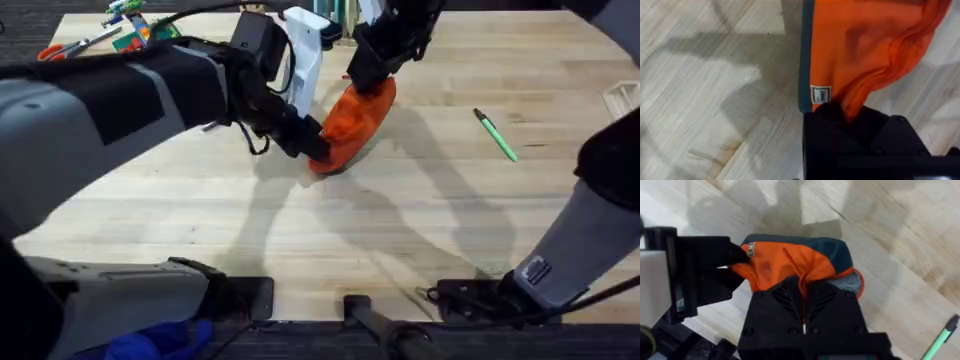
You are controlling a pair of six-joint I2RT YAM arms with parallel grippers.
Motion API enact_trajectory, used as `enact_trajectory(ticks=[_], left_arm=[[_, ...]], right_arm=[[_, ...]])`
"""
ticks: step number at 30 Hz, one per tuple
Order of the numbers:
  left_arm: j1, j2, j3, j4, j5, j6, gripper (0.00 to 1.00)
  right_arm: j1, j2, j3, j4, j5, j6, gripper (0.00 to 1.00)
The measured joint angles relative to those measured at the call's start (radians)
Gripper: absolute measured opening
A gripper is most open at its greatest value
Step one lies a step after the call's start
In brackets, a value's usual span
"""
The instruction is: Unzip the bag, pick up the pens from the table one at a time and place them inside, then zip the bag closed.
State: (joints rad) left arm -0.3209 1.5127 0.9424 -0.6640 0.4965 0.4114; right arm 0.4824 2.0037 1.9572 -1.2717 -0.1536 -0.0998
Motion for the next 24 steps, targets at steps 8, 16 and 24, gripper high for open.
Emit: enact_trajectory(ticks=[8,16,24], left_arm=[[0.003,0.000,-0.001,-0.002,0.000,0.000,0.042],[0.004,0.000,-0.001,-0.005,-0.002,0.000,0.042],[0.006,0.000,-0.002,-0.009,-0.005,0.000,0.042]], right_arm=[[0.000,-0.002,0.002,-0.005,-0.019,0.007,0.031],[0.014,-0.002,0.005,-0.005,-0.018,0.011,0.031],[0.032,-0.015,0.008,-0.011,-0.019,0.014,0.031]])
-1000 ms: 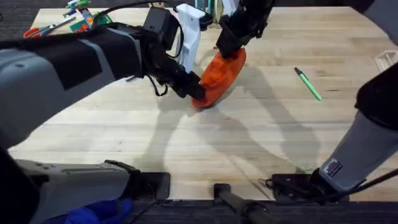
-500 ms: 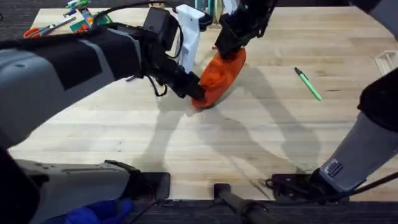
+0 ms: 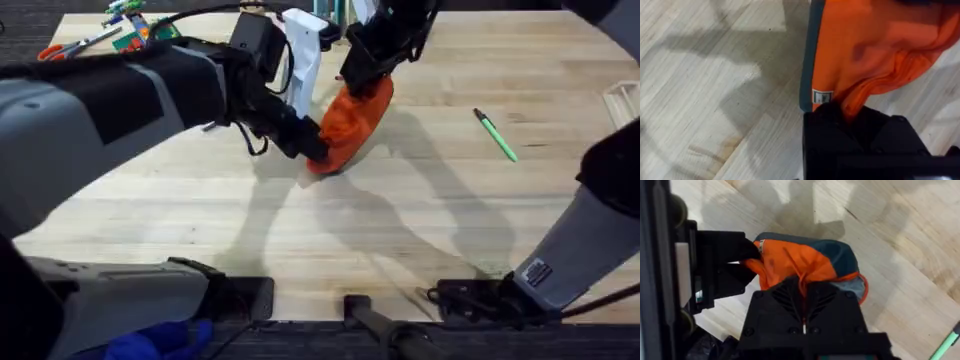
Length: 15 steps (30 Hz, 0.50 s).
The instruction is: Unzip the bag, pick up the pens from the table one at a time and place them inside, then zip the bag closed.
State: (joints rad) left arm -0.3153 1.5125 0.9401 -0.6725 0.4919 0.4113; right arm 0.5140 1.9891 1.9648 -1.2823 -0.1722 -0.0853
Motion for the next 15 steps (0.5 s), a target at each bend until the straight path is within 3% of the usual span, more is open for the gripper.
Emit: enact_trajectory(ticks=[15], left_arm=[[0.000,0.000,0.000,0.000,-0.002,0.000,0.042]], right_arm=[[0.002,0.000,0.001,-0.009,-0.001,0.000,0.032]])
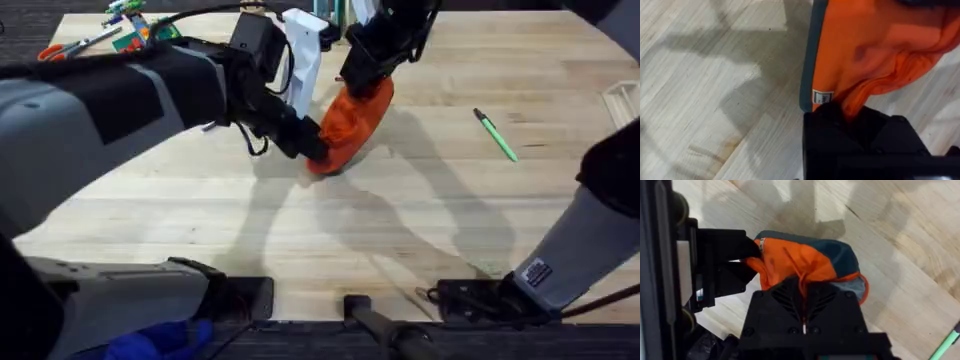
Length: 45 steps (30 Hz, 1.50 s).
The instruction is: Unzip the bag, pick up the pens from the table one at a time and place them inside, then zip the bag closed.
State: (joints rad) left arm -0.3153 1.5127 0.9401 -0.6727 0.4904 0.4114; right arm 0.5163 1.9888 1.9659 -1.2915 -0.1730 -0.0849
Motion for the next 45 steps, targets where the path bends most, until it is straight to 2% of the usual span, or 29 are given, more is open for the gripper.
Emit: enact_trajectory(ticks=[12,15,16,21,22,24,34,45], left_arm=[[0.000,0.000,-0.001,0.000,0.000,0.000,0.042],[0.000,0.000,-0.001,0.000,0.000,0.000,0.042],[0.000,0.000,-0.001,0.001,0.000,0.000,0.042],[-0.002,0.000,-0.001,0.019,0.004,-0.001,0.042],[0.000,0.000,-0.001,0.018,0.007,-0.001,0.042],[0.001,0.000,-0.001,0.018,0.003,0.000,0.042],[0.000,0.000,-0.001,0.018,0.003,0.000,0.042],[-0.002,0.000,-0.001,0.030,0.010,0.000,0.042]], right_arm=[[0.000,0.000,0.000,-0.001,-0.006,0.000,0.033],[0.000,0.000,0.000,-0.004,-0.007,0.004,0.093],[0.000,0.000,0.000,-0.006,-0.011,0.008,0.182],[0.017,0.000,-0.001,-0.024,-0.054,0.008,0.904],[0.022,0.002,-0.003,-0.037,-0.058,0.003,0.970],[0.033,0.002,-0.004,-0.039,-0.066,0.007,0.995],[0.033,0.002,-0.004,-0.068,-0.059,0.007,0.998],[-0.038,0.002,-0.003,-0.103,-0.081,0.010,0.998]])
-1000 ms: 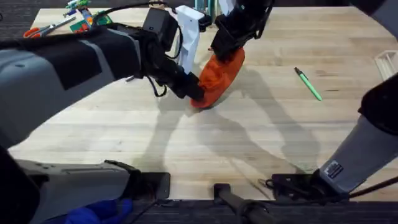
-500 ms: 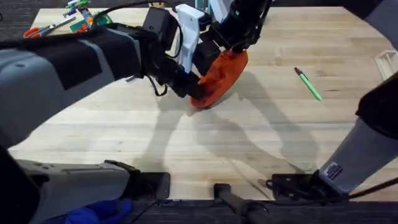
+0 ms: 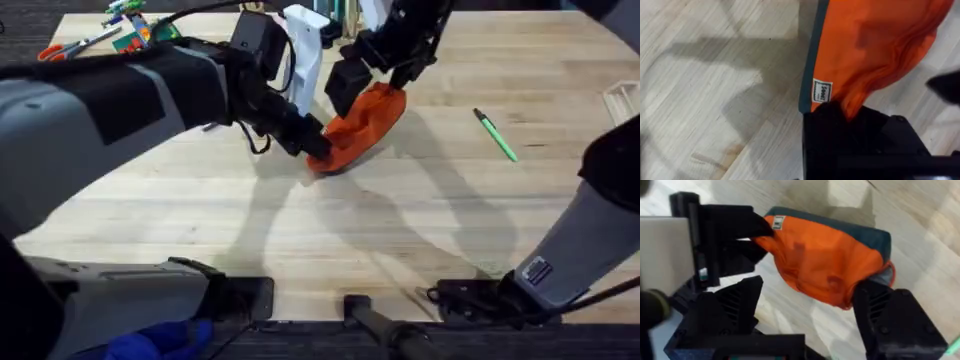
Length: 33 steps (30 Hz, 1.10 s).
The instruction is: Unzip the bag, pick up the pens from the table one at a time and place them inside, then zip the bag closed.
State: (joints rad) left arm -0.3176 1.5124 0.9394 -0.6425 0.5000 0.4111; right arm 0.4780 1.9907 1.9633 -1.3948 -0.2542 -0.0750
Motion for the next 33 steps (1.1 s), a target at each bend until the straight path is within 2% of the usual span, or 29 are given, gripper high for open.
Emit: enact_trajectory(ticks=[9,15,33], left_arm=[[-0.005,0.000,0.004,0.048,0.018,0.001,0.042],[-0.006,0.000,0.008,0.041,0.015,0.001,0.042],[-0.005,0.000,0.008,0.041,0.013,0.000,0.042]], right_arm=[[-0.045,-0.005,0.112,-0.115,0.058,-0.001,0.997],[-0.088,-0.025,0.184,-0.176,0.065,-0.014,0.997],[-0.233,-0.037,0.198,-0.221,0.076,-0.031,0.996]])
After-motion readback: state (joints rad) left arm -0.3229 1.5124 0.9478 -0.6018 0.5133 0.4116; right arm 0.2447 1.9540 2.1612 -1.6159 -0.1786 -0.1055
